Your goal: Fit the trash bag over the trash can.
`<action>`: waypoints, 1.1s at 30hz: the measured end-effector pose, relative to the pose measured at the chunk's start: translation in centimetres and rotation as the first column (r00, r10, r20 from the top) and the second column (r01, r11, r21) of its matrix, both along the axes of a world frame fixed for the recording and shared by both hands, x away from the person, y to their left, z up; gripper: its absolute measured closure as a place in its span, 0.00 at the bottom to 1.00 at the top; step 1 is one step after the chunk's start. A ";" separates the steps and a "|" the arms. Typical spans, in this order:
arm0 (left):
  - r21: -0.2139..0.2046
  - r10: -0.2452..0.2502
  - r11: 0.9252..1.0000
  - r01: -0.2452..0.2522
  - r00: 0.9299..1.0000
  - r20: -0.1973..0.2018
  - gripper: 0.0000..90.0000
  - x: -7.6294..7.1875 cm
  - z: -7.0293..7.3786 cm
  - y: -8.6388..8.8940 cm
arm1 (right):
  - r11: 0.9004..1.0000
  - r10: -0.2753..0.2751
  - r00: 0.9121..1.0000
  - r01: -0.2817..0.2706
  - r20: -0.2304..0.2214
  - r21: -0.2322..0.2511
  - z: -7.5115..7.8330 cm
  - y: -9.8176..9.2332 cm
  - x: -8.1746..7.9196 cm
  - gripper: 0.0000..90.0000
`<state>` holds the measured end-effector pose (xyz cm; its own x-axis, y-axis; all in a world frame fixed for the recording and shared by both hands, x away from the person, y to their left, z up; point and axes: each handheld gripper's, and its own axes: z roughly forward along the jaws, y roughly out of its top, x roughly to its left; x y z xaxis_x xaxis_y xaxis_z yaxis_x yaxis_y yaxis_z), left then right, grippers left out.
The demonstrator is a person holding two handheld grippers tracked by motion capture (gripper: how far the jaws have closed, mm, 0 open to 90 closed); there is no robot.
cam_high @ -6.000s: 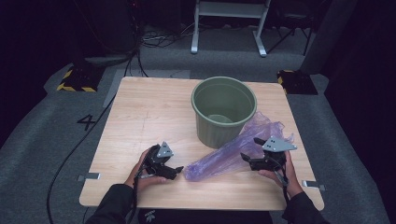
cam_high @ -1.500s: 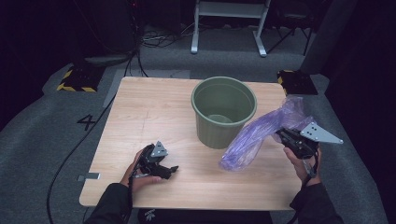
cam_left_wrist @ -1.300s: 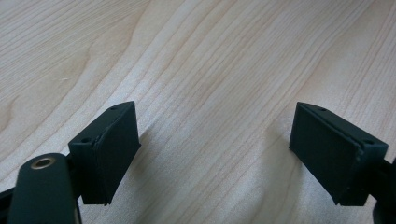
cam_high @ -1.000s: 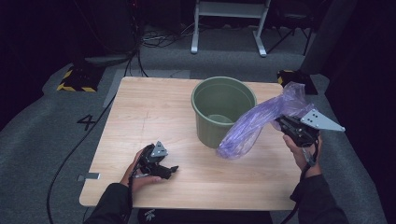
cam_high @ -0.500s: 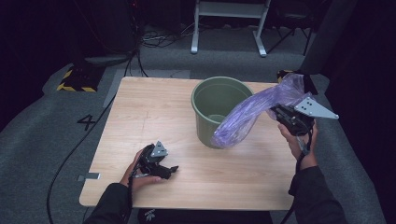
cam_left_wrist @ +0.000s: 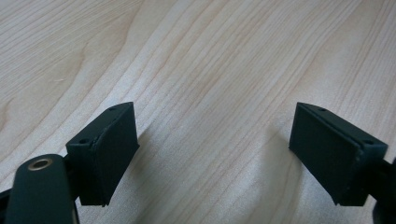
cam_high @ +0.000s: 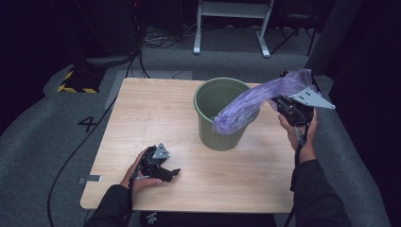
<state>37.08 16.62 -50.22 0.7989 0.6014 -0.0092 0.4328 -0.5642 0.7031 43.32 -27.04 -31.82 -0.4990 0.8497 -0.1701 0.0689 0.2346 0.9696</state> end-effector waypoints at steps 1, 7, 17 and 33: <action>0.008 -0.003 1.000 0.003 1.000 0.001 0.17 0.0 0.1 0.0 | 1.000 -0.004 1.000 0.004 -0.002 0.002 0.0 0.0 0.2 1.00; 0.005 -0.013 1.000 0.013 1.000 0.016 0.21 0.1 1.0 0.5 | 1.000 -0.019 1.000 0.019 -0.014 -0.001 -0.2 0.1 0.9 1.00; -0.118 0.025 0.993 -0.010 0.992 0.127 0.18 0.2 6.2 1.3 | 1.000 -0.030 0.999 0.030 -0.031 -0.009 -0.5 0.3 1.7 1.00; -0.206 -0.011 0.976 0.068 0.963 0.268 0.20 1.3 14.0 -2.2 | 0.994 -0.107 0.994 0.106 -0.034 -0.037 -0.4 -0.3 2.2 1.00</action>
<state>38.42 14.43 -36.20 0.8132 0.5763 0.0814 0.1962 -0.4032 0.8938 45.48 -27.33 -32.18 -0.4122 0.8923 -0.1842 0.1302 0.2578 0.9574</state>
